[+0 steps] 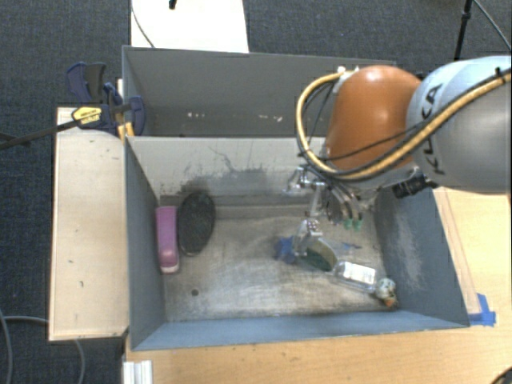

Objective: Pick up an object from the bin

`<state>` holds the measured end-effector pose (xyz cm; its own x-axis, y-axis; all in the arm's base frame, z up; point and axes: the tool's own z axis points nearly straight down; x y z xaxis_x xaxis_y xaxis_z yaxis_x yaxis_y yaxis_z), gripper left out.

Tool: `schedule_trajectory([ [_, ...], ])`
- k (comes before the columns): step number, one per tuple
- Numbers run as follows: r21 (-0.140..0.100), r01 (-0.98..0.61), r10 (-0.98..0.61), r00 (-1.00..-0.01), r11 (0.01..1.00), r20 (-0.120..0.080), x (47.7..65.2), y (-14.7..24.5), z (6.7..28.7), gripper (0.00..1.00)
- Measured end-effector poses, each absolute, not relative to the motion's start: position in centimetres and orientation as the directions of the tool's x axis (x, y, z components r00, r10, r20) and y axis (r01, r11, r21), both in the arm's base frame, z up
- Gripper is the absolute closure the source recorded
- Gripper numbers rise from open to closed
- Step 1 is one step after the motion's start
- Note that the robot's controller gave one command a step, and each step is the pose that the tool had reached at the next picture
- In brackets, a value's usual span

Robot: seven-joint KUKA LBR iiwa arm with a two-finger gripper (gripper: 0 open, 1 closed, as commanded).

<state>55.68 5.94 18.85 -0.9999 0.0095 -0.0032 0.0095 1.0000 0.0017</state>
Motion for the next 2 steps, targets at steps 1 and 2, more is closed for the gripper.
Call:
schedule_trajectory([
  [1, -0.001, -0.399, -0.399, -0.917, 0.917, -0.009, 53.58, 4.48, 7.22, 0.00],
  [2, -0.002, -0.397, -0.397, -0.918, 0.918, -0.013, 53.77, 4.55, 7.56, 1.00],
])
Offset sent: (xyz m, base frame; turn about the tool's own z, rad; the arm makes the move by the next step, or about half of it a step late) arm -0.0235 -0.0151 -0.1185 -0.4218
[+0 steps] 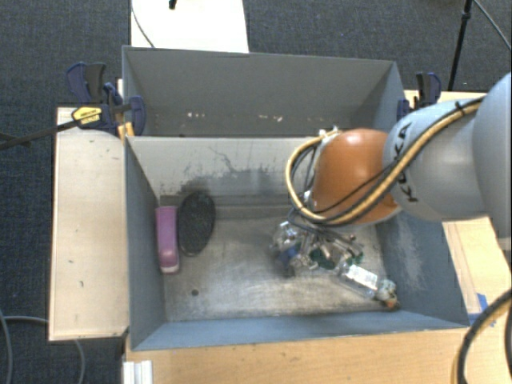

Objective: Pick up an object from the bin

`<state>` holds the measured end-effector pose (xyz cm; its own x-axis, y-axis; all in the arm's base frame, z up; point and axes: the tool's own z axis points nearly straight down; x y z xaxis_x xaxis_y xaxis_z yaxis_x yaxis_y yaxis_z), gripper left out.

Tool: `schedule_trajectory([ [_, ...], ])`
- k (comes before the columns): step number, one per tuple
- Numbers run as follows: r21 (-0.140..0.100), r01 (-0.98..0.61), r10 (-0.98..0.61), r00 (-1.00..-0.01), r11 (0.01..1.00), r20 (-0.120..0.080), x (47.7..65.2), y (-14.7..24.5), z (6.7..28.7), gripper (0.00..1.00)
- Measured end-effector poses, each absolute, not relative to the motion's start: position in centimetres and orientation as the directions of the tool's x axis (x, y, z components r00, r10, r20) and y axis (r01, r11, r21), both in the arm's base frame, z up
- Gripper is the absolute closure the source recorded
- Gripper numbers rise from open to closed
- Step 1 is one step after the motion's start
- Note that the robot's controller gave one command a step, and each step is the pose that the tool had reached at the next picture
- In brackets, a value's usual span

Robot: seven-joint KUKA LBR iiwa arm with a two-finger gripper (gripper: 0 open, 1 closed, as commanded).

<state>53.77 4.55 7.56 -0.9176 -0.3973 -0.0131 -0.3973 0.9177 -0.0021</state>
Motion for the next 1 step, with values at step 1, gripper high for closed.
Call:
schedule_trajectory([
  [1, -0.004, -0.551, -0.551, -0.835, 0.835, -0.008, 52.09, 4.97, 21.78, 1.00],
])
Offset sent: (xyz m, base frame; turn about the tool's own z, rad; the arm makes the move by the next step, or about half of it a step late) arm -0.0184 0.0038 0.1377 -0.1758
